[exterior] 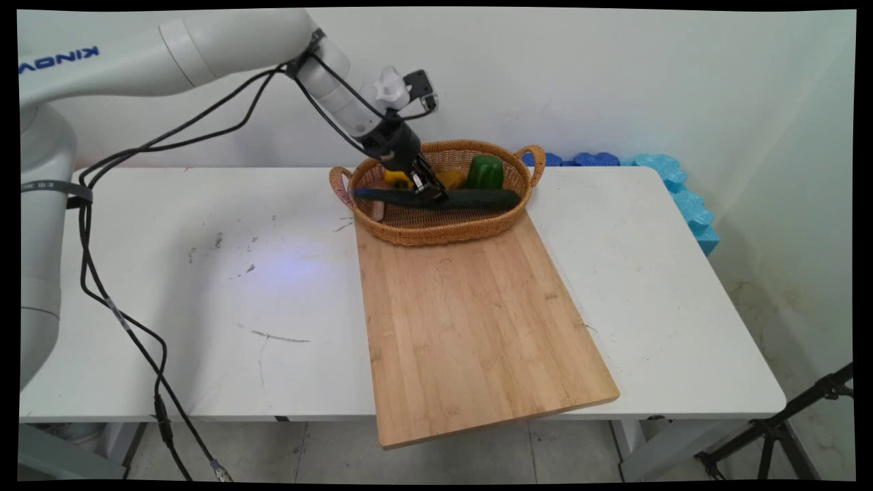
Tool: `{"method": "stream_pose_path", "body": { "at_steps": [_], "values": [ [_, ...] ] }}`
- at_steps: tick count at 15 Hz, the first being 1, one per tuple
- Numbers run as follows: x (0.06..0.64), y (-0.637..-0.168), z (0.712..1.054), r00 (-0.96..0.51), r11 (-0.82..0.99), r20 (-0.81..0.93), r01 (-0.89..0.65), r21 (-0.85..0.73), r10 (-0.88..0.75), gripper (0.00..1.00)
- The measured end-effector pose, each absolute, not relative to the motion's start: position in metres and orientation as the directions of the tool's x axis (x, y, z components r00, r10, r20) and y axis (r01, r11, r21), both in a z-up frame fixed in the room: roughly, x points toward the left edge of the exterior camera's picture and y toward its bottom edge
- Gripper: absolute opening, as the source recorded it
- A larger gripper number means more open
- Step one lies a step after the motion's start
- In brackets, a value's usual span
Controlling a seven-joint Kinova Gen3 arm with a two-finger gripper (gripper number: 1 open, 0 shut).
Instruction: Place the picked object in the vegetable basket
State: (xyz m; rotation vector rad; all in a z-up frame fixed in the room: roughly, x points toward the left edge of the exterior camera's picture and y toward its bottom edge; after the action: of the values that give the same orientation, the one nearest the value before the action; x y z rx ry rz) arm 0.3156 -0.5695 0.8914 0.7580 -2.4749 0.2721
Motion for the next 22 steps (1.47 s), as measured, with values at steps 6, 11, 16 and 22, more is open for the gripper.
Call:
{"method": "stream_pose_path", "body": {
  "at_steps": [6,11,16,22],
  "values": [
    [0.322,-0.556,0.936,-0.693,0.844,0.594,-0.534,-0.044,-0.407,0.00],
    [0.331,-0.539,0.972,-0.687,0.865,0.630,-0.499,-0.047,-0.362,0.00],
    [0.335,-0.523,1.001,-0.673,0.880,0.663,-0.473,-0.045,-0.328,0.00],
    [0.333,-0.495,1.015,-0.628,0.879,0.698,-0.476,0.005,-0.344,0.00]
  ]
}}
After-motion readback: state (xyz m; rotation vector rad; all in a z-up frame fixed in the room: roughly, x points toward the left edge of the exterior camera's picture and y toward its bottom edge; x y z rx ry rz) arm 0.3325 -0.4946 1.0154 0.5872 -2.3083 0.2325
